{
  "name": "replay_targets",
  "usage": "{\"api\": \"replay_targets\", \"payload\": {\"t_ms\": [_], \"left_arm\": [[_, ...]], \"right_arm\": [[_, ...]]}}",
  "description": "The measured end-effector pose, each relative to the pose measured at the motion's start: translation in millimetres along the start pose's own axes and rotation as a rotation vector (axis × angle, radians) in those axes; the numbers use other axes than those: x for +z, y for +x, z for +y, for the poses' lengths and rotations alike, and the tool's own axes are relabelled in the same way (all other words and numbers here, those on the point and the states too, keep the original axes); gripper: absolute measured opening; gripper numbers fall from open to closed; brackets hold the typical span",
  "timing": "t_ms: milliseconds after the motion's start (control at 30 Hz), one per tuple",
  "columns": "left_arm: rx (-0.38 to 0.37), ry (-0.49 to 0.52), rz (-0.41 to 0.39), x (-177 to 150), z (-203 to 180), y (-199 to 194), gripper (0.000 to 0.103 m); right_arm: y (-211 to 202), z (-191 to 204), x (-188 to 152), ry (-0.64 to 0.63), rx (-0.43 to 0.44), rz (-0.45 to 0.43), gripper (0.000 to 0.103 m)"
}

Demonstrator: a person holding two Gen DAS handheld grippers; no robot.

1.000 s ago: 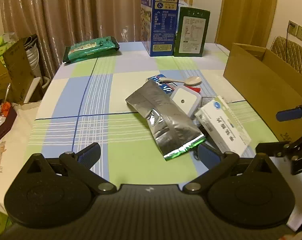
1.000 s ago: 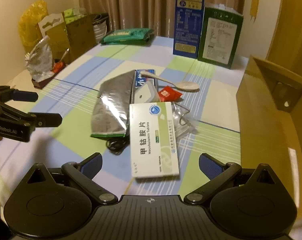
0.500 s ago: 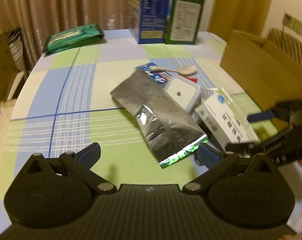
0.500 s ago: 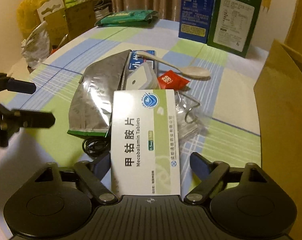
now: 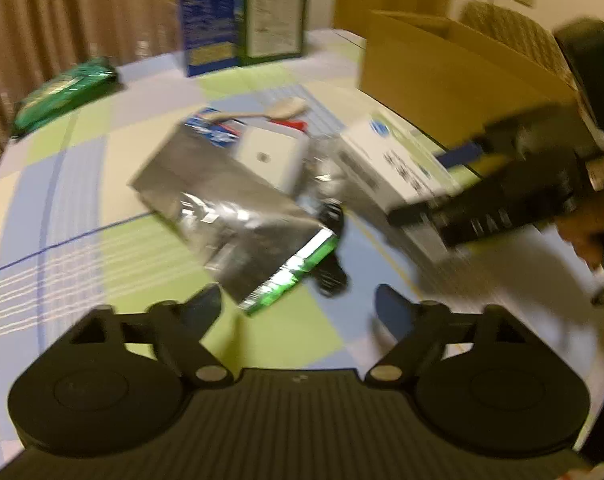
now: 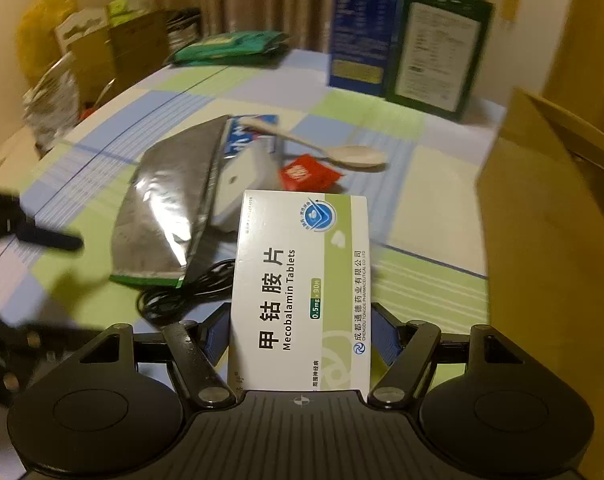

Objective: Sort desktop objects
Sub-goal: 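Grasp the white Mecobalamin tablet box with the right tool, then grasp the coiled black cable with the left tool while the right tool holds the box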

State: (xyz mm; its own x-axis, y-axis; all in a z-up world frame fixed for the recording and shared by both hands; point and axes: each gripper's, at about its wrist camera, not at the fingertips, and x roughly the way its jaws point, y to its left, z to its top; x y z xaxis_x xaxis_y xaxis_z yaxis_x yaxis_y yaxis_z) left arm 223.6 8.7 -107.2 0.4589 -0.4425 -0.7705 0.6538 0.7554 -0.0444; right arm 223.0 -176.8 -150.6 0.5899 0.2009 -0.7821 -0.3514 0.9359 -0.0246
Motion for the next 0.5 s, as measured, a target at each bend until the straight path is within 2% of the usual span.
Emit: {"api": "replay_targets", "payload": {"t_ms": [33, 133, 267, 500], "left_arm": [[-0.013, 0.012, 0.009, -1, -4, 2, 0.066], [-0.048, 0.026, 0.039, -2, -12, 12, 0.06], [-0.059, 0.037, 0.057, 0, -20, 29, 0.058], [-0.013, -0.024, 0.012, 12, -19, 50, 0.058]], "right_arm": [[-1, -3, 0, 0.01, -0.004, -0.002, 0.068], [-2, -9, 0, 0.037, -0.01, -0.001, 0.068], [-2, -14, 1, 0.056, -0.009, -0.003, 0.068], [-1, -21, -2, 0.078, -0.014, 0.004, 0.068]]}}
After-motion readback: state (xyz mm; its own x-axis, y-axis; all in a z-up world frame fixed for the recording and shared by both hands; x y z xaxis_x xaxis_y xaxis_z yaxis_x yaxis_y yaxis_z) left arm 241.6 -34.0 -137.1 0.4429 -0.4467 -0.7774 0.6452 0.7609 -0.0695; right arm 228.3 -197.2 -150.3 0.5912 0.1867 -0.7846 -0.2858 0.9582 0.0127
